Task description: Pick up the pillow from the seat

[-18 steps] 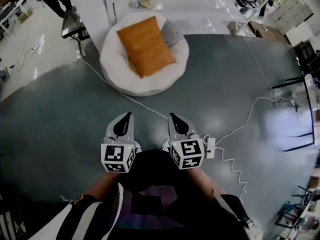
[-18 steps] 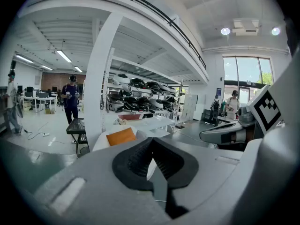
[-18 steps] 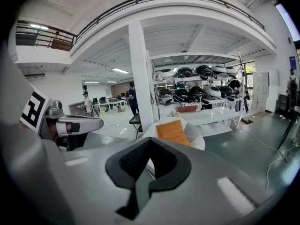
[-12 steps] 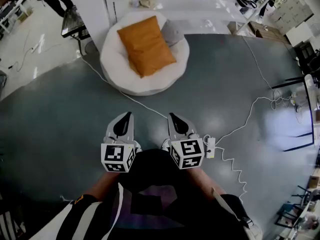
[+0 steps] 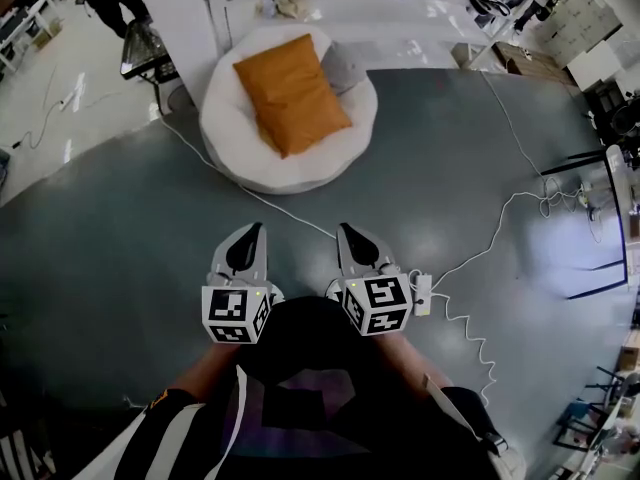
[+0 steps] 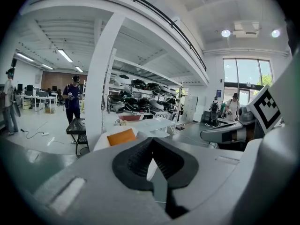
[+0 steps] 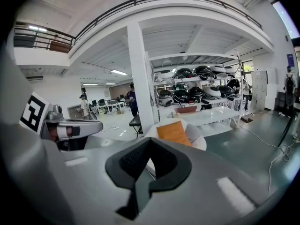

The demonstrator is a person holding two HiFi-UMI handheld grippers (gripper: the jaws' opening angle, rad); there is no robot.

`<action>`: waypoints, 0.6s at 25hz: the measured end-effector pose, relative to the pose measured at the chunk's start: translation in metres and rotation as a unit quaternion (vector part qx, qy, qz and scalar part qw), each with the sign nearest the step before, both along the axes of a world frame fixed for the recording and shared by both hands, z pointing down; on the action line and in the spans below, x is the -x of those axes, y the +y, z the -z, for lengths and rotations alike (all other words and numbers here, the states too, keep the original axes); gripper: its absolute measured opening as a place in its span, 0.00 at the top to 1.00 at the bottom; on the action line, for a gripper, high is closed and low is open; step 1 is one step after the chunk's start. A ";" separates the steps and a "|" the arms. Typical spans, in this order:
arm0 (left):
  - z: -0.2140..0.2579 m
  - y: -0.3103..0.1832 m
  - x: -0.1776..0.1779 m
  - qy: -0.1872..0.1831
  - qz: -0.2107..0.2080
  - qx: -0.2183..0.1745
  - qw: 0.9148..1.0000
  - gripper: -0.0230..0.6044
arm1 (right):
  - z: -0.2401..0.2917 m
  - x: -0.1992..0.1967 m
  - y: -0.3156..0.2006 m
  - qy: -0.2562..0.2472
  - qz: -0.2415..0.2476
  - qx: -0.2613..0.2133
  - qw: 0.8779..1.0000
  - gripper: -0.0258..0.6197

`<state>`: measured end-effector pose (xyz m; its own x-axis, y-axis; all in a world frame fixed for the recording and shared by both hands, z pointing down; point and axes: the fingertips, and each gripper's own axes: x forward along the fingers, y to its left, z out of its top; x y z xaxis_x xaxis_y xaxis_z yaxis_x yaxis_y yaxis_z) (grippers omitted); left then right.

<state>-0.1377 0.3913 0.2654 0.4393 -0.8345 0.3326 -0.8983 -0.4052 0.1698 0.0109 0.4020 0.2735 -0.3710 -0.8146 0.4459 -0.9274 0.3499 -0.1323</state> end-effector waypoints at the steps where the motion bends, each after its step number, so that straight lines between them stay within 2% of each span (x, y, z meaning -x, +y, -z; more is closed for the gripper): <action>1: 0.000 -0.001 0.002 0.001 0.000 0.000 1.000 0.96 | 0.001 0.001 -0.001 -0.002 -0.004 -0.001 1.000 0.96; 15: -0.010 -0.008 0.048 0.022 0.002 0.007 1.000 0.96 | -0.002 0.034 -0.012 0.019 -0.036 -0.001 0.999 0.96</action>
